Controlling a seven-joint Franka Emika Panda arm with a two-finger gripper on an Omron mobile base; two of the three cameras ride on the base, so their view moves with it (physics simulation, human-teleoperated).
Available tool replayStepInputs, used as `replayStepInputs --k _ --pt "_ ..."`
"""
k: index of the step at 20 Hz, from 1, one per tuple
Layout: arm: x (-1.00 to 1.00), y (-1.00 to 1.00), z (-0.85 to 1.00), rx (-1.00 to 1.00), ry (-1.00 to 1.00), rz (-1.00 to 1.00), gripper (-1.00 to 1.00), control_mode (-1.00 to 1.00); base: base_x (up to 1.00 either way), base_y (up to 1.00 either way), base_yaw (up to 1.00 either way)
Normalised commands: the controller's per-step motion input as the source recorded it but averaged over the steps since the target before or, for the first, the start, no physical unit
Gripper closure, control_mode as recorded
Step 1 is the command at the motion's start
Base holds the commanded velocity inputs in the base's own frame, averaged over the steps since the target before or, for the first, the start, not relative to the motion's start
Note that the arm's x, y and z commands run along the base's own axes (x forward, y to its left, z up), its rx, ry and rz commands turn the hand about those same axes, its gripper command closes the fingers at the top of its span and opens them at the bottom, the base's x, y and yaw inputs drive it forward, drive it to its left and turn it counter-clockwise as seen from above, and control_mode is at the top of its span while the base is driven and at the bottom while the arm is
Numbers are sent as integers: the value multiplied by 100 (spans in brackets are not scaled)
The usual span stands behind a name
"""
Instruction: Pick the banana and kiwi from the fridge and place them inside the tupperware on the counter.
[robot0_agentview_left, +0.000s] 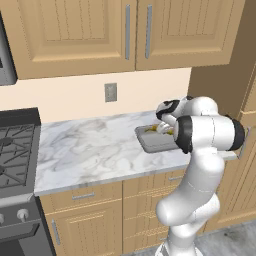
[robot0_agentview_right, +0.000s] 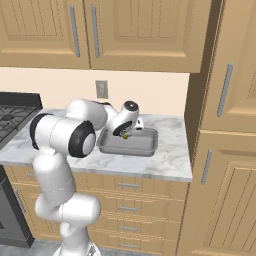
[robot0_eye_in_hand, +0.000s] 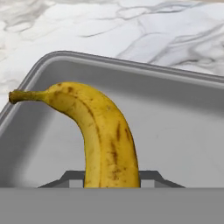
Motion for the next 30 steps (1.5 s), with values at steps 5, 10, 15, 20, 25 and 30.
replayStepInputs --k 5,10,15,20,25,30 --pt "23 0 -32 0 3 2 100 -100 0 0 0" --pt "34 0 -26 0 2 1 100 -100 0 0 0" --pt "37 0 -30 0 3 1 100 -100 0 0 0" --pt "23 0 -21 0 3 0 -100 -100 0 0 0" --pt "-3 0 4 0 1 0 -100 -100 0 0 0" --pt "-42 0 54 -1 0 0 -100 -100 0 0 0"
